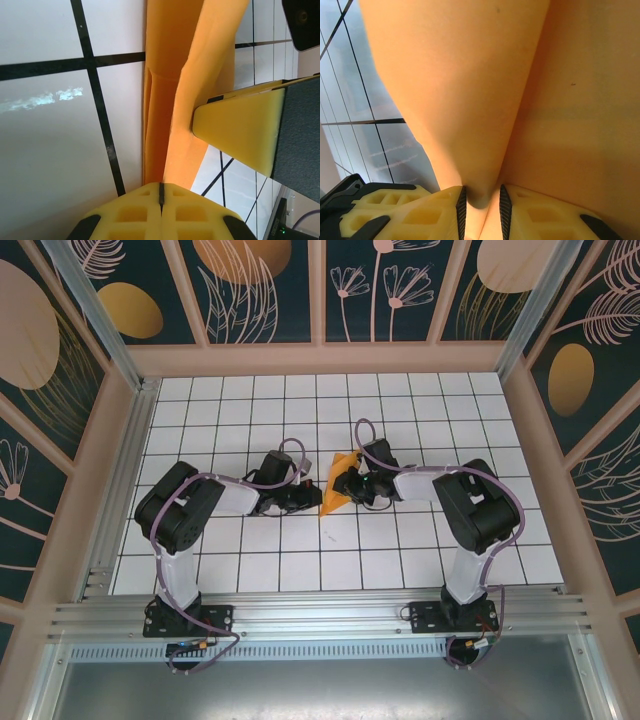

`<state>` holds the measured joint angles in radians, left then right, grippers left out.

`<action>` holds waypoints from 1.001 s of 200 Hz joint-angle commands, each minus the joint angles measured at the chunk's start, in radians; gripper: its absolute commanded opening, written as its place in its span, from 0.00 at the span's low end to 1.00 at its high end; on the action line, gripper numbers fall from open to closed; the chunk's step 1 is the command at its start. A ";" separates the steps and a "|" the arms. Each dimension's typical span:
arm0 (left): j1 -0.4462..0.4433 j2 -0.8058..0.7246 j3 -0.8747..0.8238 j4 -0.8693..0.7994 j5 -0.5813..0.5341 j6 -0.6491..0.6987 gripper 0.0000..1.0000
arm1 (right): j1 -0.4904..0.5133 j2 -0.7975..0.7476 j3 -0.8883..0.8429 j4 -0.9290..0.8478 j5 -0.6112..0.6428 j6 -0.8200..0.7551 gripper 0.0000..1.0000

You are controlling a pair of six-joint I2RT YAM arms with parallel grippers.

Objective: Fold a paper plane with a square sheet of paper (pick it up from the middle)
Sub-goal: Fourth fold the wing at the center of the table.

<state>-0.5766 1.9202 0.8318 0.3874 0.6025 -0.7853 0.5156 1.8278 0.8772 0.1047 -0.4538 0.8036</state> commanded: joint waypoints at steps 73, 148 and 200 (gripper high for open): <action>0.001 0.003 0.058 -0.057 -0.028 0.044 0.00 | -0.018 0.071 -0.027 -0.118 0.086 -0.030 0.31; 0.012 0.002 0.043 -0.073 -0.065 0.035 0.00 | -0.020 0.065 -0.043 -0.075 0.064 -0.063 0.38; 0.022 0.009 0.027 -0.047 -0.062 0.003 0.00 | -0.024 0.071 -0.053 -0.053 0.057 -0.080 0.37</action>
<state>-0.5644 1.9202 0.8642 0.3290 0.5518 -0.7685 0.5068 1.8309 0.8742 0.1314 -0.4847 0.7727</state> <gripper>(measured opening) 0.057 0.378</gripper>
